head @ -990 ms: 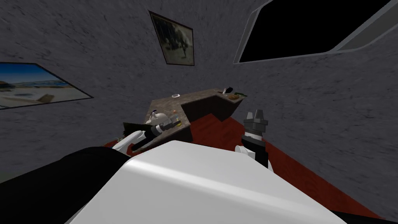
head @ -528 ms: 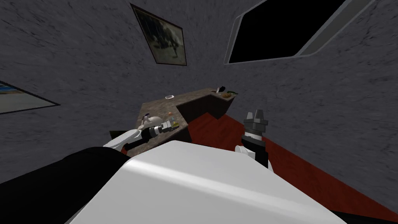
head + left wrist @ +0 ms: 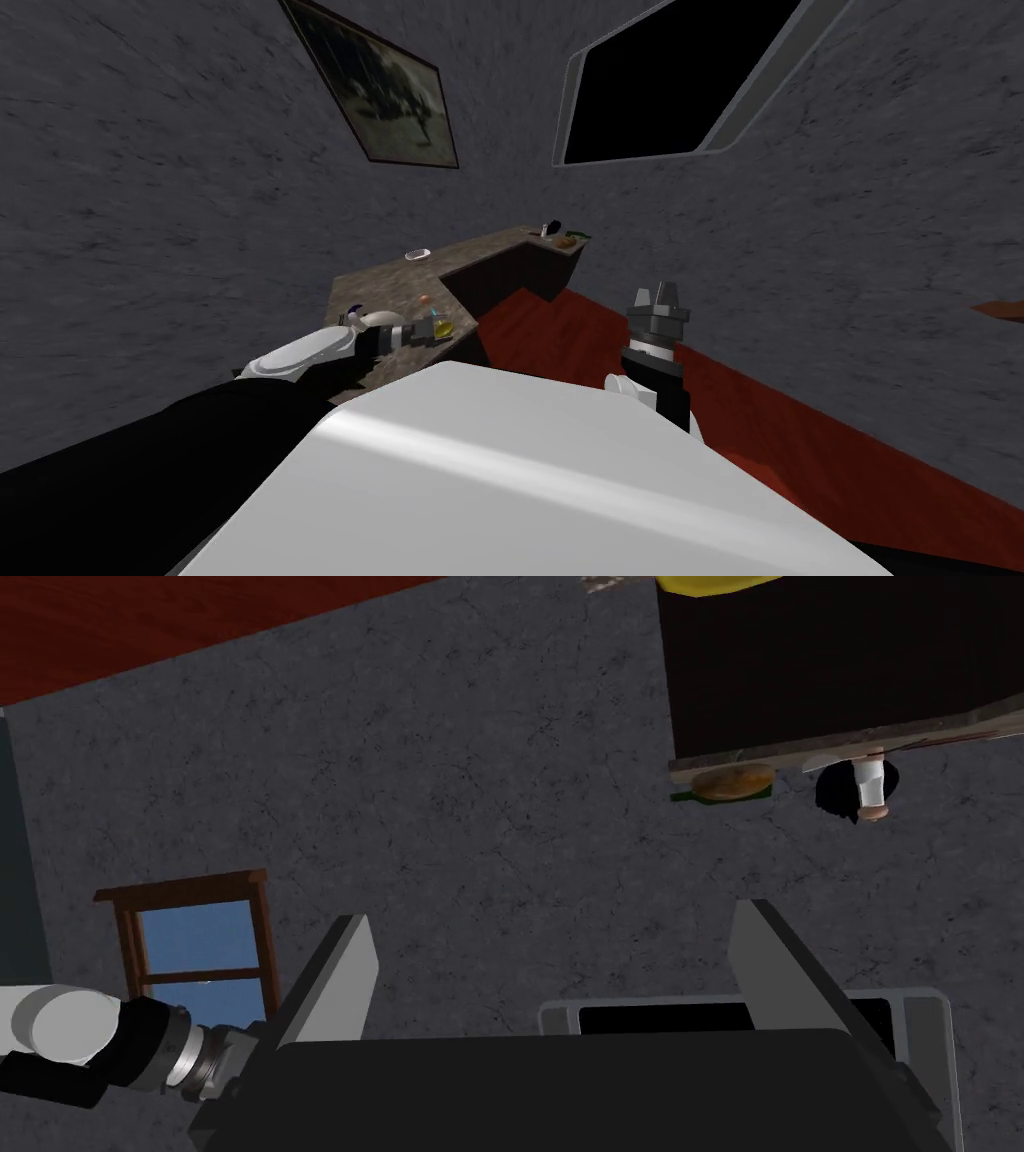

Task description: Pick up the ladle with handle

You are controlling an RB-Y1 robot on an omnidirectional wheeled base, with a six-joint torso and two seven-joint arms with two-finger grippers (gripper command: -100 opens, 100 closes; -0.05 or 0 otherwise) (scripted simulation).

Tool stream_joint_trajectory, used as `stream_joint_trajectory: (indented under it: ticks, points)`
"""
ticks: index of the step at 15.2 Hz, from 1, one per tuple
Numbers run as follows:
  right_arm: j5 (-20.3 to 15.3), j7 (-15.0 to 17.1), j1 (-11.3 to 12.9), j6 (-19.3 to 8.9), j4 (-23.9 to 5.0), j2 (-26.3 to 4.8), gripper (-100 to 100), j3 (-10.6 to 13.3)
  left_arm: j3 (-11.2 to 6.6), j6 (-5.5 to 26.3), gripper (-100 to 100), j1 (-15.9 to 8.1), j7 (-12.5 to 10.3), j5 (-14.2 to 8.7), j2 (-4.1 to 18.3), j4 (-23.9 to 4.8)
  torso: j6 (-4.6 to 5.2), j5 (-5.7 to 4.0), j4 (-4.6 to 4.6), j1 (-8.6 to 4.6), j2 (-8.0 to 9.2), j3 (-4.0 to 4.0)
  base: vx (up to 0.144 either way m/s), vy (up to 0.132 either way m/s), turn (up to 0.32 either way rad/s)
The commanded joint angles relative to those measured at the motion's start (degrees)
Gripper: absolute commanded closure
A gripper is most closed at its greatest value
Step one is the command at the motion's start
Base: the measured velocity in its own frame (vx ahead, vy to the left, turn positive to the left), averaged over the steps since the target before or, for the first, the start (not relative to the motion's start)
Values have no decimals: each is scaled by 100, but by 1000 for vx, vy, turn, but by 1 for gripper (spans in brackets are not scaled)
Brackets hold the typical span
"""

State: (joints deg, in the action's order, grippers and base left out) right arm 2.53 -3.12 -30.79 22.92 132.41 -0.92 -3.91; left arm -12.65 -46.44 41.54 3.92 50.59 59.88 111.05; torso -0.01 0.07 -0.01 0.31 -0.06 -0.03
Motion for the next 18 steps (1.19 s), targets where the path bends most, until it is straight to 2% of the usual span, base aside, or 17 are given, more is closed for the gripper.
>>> stream_joint_trajectory:
  ticks: [1,2,3,4,9,14,15,16,17,18]
  points:
    - [0,0,0,0,0,0,0,0,-34,-122,-100,106,100,286,286,-126,0,0,0,0,0,0,-26,36,-224]
    - [0,0,1,0,0,0,0,1,-34,-122,-100,106,100,381,319,-126,6,-2,0,1,0,0,-23,38,-277]
    - [0,0,1,0,0,0,0,1,-56,-221,-100,184,174,541,509,-227,6,-1,0,1,-2,-1,-17,49,-365]
    - [0,0,2,0,0,0,0,1,-56,-221,-100,184,174,669,579,-227,9,-1,-1,5,-5,-3,-23,55,-332]
    - [0,0,1,0,0,0,0,0,-94,-509,-100,421,383,1376,1242,-500,5,1,-1,14,-6,-4,-26,62,-308]
    - [0,0,1,0,0,0,0,0,-93,-691,-100,576,511,1985,1742,-650,8,0,-3,7,-13,-8,-17,43,-315]
    - [0,0,0,0,0,0,0,0,-84,-777,-100,651,571,2127,1907,-714,5,-1,-3,7,-13,-8,-14,35,-303]
    - [0,0,1,0,0,0,0,0,-84,-777,-100,651,571,2214,1939,-714,8,-1,-3,5,-15,-9,-13,30,-243]
    - [0,0,0,0,0,0,0,0,-68,-860,-100,724,627,2365,2120,-771,5,-1,-3,3,-16,-10,-8,22,-264]
    - [0,0,0,0,0,0,0,0,-68,-860,-100,724,627,2429,2120,-771,7,-2,-4,0,-18,-11,-5,20,-220]
